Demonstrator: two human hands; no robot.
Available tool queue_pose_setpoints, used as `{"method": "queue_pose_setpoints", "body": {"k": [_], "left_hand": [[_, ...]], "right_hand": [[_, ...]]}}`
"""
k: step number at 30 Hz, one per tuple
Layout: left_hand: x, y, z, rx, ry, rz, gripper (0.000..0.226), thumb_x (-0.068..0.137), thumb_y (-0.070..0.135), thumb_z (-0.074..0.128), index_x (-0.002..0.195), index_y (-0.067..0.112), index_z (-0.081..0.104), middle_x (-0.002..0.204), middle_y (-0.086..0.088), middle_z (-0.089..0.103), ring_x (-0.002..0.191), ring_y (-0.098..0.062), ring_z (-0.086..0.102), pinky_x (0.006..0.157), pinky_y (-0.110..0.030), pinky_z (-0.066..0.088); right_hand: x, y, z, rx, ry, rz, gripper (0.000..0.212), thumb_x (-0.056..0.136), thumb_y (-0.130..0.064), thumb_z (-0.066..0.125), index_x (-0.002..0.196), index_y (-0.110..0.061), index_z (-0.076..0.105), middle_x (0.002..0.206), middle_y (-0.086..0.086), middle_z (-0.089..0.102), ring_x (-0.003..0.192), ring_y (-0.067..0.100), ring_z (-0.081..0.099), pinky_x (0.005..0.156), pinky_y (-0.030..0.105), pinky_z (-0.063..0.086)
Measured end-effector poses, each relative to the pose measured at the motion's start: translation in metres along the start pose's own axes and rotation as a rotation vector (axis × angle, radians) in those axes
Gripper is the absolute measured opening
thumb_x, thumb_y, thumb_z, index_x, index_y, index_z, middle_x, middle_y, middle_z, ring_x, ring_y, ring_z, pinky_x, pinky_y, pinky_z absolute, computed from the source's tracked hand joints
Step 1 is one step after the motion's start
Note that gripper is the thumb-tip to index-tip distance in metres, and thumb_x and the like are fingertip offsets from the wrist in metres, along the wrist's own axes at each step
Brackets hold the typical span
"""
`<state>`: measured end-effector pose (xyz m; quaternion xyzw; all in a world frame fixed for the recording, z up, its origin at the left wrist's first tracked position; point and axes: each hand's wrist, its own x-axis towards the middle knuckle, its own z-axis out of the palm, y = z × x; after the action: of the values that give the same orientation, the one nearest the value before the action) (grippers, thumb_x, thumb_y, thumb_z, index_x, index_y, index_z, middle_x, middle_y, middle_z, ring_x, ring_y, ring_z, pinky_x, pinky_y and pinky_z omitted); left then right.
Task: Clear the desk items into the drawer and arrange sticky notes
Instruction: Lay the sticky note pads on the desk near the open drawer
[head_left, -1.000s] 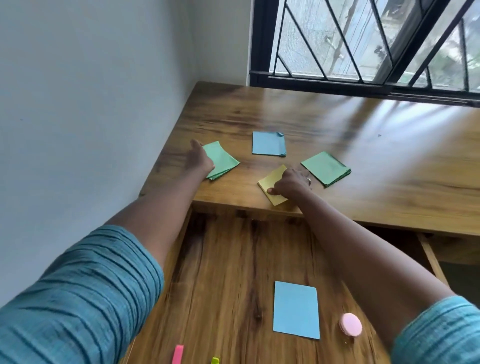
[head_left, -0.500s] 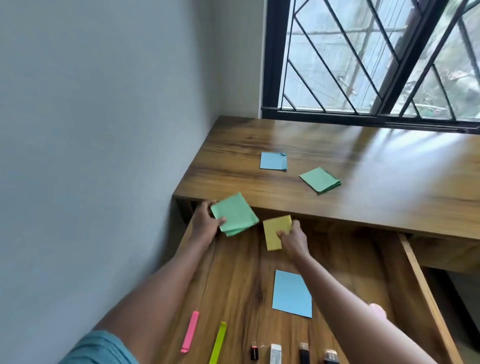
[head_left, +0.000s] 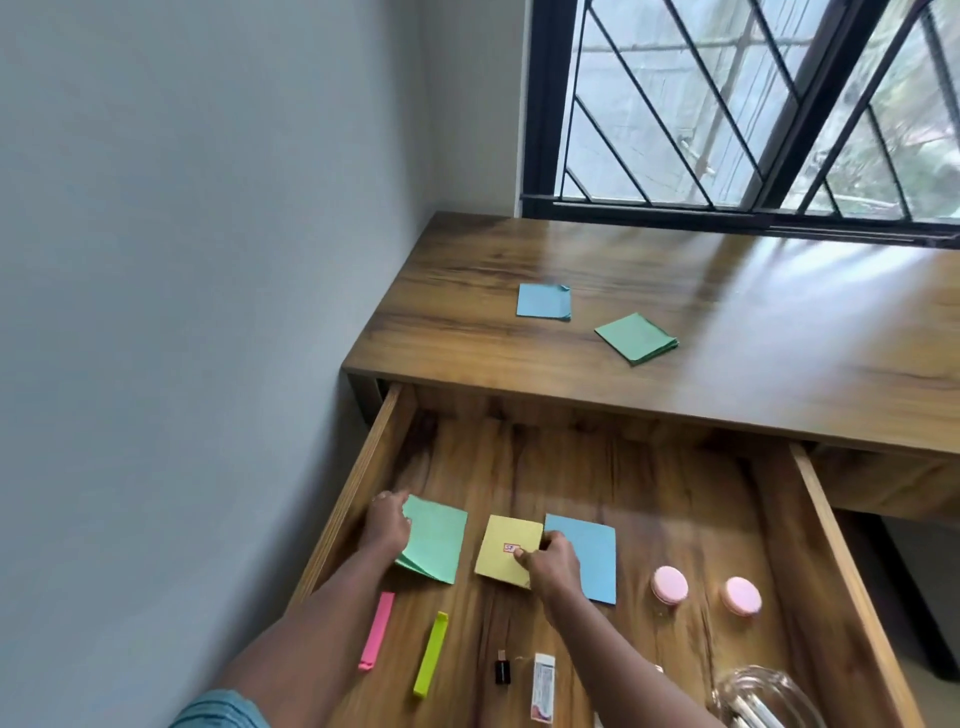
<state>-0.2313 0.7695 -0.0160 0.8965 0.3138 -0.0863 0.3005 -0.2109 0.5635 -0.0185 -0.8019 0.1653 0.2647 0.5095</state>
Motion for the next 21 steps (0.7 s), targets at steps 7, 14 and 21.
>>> {"method": "queue_pose_setpoints", "body": {"k": [7, 14, 21], "left_hand": [[-0.008, 0.002, 0.024, 0.146, -0.081, 0.02, 0.07, 0.096, 0.04, 0.046, 0.152, 0.025, 0.007, 0.159, -0.01, -0.003, 0.146, -0.035, 0.003, 0.115, -0.043, 0.023], [-0.008, -0.001, 0.049, 0.235, -0.049, 0.014, 0.07, 0.096, 0.05, 0.035, 0.151, 0.026, -0.002, 0.158, -0.006, -0.012, 0.145, -0.033, -0.011, 0.119, -0.046, 0.008], [-0.009, 0.0, 0.053, 0.233, -0.018, 0.011, 0.065, 0.099, 0.044, 0.031, 0.151, 0.024, -0.002, 0.158, -0.006, -0.012, 0.145, -0.032, -0.01, 0.12, -0.046, 0.007]], "right_hand": [[0.01, -0.003, 0.014, -0.029, -0.019, -0.001, 0.046, 0.086, -0.015, 0.066, 0.128, -0.006, 0.048, 0.127, 0.011, 0.057, 0.115, 0.027, 0.057, 0.088, 0.035, 0.054], [0.012, -0.003, 0.009, -0.036, -0.011, 0.028, 0.047, 0.087, -0.012, 0.066, 0.13, -0.003, 0.048, 0.128, 0.011, 0.058, 0.115, 0.025, 0.057, 0.083, 0.028, 0.051], [0.013, 0.003, -0.011, -0.094, 0.043, 0.048, 0.046, 0.086, -0.014, 0.067, 0.127, -0.002, 0.05, 0.126, 0.012, 0.059, 0.113, 0.026, 0.058, 0.081, 0.028, 0.05]]}}
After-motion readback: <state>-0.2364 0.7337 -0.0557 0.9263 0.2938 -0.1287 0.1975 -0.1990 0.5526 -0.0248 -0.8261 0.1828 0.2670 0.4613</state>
